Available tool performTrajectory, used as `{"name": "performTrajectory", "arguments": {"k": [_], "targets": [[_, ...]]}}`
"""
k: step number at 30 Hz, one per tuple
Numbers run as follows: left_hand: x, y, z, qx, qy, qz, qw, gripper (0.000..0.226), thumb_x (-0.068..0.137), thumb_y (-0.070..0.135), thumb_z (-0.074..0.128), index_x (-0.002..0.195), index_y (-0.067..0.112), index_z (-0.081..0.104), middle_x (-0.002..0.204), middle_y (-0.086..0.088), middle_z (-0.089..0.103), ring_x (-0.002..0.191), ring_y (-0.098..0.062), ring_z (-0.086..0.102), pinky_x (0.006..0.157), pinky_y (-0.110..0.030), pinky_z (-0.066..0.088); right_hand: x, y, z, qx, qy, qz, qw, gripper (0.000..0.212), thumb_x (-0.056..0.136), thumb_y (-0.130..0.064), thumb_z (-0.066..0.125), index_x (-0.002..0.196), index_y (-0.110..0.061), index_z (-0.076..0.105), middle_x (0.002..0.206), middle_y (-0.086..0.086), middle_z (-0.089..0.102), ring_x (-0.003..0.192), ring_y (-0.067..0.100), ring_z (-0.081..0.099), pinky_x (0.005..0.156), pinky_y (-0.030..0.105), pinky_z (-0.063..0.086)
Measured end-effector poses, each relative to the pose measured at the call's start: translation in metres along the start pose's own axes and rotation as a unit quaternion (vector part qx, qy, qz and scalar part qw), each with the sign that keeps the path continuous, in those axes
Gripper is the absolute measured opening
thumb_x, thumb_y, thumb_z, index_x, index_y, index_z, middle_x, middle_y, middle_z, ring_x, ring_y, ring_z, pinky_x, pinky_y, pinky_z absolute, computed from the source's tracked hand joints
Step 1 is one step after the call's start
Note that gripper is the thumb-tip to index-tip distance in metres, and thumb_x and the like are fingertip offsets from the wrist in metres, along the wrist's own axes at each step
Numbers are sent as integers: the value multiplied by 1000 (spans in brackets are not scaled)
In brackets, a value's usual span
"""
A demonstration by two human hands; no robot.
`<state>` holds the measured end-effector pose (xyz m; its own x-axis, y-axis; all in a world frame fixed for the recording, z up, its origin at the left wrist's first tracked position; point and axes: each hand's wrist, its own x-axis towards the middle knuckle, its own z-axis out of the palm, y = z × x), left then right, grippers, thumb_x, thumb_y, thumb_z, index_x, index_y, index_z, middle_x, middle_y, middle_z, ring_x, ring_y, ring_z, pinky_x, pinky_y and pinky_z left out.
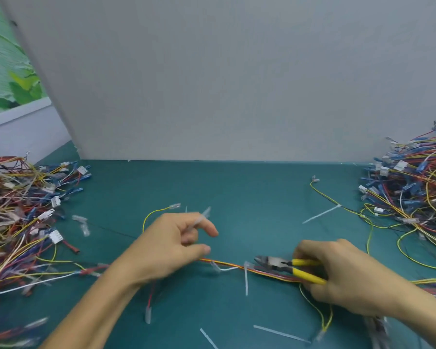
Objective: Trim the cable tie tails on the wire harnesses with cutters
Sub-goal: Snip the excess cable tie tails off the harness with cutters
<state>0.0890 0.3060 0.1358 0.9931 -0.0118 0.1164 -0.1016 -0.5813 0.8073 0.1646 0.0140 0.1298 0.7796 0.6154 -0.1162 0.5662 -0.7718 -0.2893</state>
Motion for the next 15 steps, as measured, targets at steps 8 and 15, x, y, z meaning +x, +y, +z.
{"name": "performTrajectory", "arguments": {"k": [8, 15], "targets": [[-2, 8, 25, 95, -107, 51, 988, 22, 76, 25, 76, 86, 38, 62, 54, 7, 30, 52, -10, 29, 50, -17, 24, -8, -4, -2, -7, -11, -52, 999, 33, 72, -53, 58, 100, -36, 54, 84, -16, 61, 79, 5, 52, 73, 25, 48], [1, -4, 40, 66, -87, 42, 993, 9, 78, 36, 73, 81, 32, 65, 53, 4, 32, 53, -9, 30, 52, -20, 27, -14, -13, -7, -99, 32, -70, 992, 44, 75, -64, 43, 110, -38, 50, 97, -15, 48, 91, 10, 52, 76, 30, 46]]}}
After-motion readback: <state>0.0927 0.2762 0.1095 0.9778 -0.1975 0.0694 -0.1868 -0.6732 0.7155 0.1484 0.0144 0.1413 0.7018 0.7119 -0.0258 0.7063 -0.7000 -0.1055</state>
